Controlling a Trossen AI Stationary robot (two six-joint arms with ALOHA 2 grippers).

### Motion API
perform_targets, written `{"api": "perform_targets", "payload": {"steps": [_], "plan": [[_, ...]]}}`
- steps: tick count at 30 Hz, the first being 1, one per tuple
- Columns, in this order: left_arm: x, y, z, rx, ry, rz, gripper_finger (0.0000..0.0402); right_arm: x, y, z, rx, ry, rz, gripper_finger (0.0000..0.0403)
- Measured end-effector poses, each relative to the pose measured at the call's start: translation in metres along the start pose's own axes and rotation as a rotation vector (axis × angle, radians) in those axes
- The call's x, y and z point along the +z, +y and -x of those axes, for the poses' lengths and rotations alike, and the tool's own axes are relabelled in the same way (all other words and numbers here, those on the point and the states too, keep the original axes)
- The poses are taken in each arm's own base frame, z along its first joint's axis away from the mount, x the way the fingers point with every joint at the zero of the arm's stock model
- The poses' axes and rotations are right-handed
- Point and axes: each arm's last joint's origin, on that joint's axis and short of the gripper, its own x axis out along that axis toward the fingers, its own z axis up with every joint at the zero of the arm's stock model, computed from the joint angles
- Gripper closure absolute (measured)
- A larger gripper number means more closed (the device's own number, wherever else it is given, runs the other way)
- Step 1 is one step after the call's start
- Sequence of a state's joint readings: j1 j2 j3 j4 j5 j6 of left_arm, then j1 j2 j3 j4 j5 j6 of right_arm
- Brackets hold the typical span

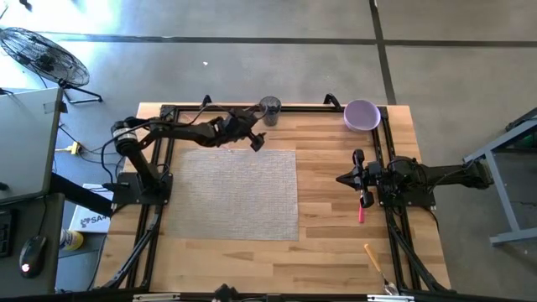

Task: Pick & Place Utensil
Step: Put the blue cup on the top right of the gray mat

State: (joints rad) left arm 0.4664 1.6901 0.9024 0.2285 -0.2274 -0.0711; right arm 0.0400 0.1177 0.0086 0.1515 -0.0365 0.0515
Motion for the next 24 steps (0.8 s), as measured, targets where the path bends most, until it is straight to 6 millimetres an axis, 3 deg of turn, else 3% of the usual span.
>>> {"api": "perform_targets", "payload": {"steps": [6,10,20,24], "plan": [[0.003,0.021,-0.003,-0.079,-0.003,0.095,0.0002,0.000,0.000,0.000,0.000,0.001,0.000,0.0397],[0.017,0.029,-0.002,-0.085,-0.066,0.193,0.0002,0.000,0.000,0.000,0.000,0.001,0.000,0.0396],[0.101,0.064,0.000,0.075,0.024,0.321,0.0002,0.000,0.000,0.000,0.000,0.001,0.000,0.0395],[0.118,0.072,-0.016,0.107,0.084,0.386,0.0002,0.000,0.000,0.000,0.000,0.001,0.000,0.0396]]}}
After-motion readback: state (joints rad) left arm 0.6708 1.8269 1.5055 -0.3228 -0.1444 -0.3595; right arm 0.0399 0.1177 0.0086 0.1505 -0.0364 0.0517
